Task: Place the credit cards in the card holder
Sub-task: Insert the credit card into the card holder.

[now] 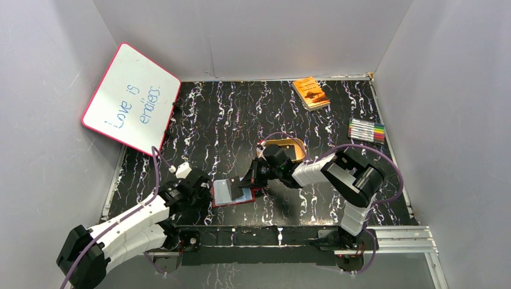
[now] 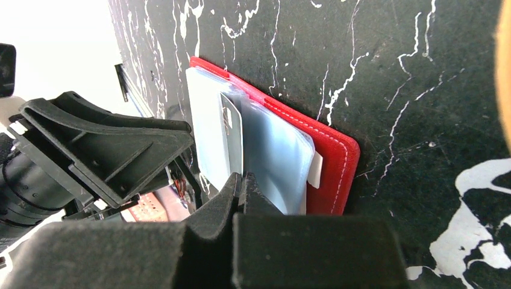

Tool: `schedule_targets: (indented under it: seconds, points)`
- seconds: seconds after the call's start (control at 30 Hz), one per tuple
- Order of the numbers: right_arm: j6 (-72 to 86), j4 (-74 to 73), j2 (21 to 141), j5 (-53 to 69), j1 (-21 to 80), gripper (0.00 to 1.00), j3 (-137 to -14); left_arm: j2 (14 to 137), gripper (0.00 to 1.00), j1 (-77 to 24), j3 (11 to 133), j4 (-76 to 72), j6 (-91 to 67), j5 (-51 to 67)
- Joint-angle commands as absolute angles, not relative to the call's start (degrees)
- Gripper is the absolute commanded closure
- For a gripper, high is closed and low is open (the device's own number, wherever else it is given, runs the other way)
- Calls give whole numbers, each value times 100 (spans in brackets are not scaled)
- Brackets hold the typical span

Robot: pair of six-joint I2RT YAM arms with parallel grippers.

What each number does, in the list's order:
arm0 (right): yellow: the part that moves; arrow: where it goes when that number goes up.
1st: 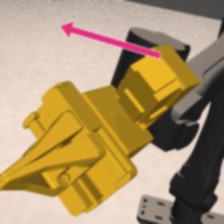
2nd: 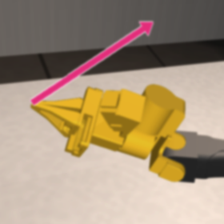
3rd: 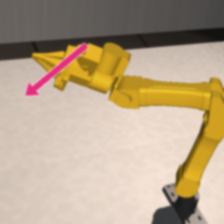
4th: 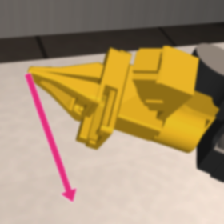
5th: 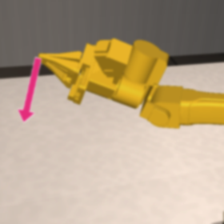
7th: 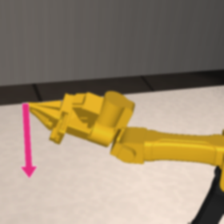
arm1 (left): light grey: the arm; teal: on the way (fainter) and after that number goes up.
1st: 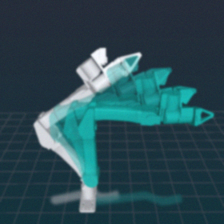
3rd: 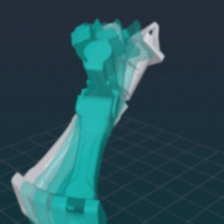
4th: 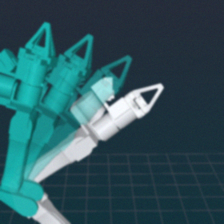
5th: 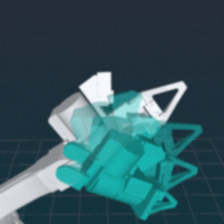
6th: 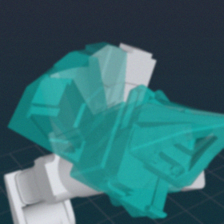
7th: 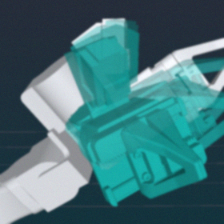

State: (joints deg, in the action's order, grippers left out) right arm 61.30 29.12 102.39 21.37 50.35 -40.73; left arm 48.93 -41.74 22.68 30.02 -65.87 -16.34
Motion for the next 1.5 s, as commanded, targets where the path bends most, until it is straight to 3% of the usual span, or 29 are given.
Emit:
schedule_targets:
  seconds: [0.0,0.13,0.23,0.83,1.47]
  points:
    - [6060,2890,10357,1977,5102,100,-4007,4949,67,-4164,2347,3298,-6627,-1789]
    - [6099,2915,10345,1895,5117,100,-3974,5217,91,-4160,2233,3028,-6611,-1540]
    - [6112,2956,10351,1871,5139,100,-3961,5256,99,-4165,2102,2865,-6621,-1366]
    - [6685,3265,10465,1515,5313,100,-3765,5256,100,-4160,1768,2347,-6728,-861]
    - [6159,2749,10305,1600,5464,100,-4121,5305,100,-4166,1705,2173,-6682,-845]
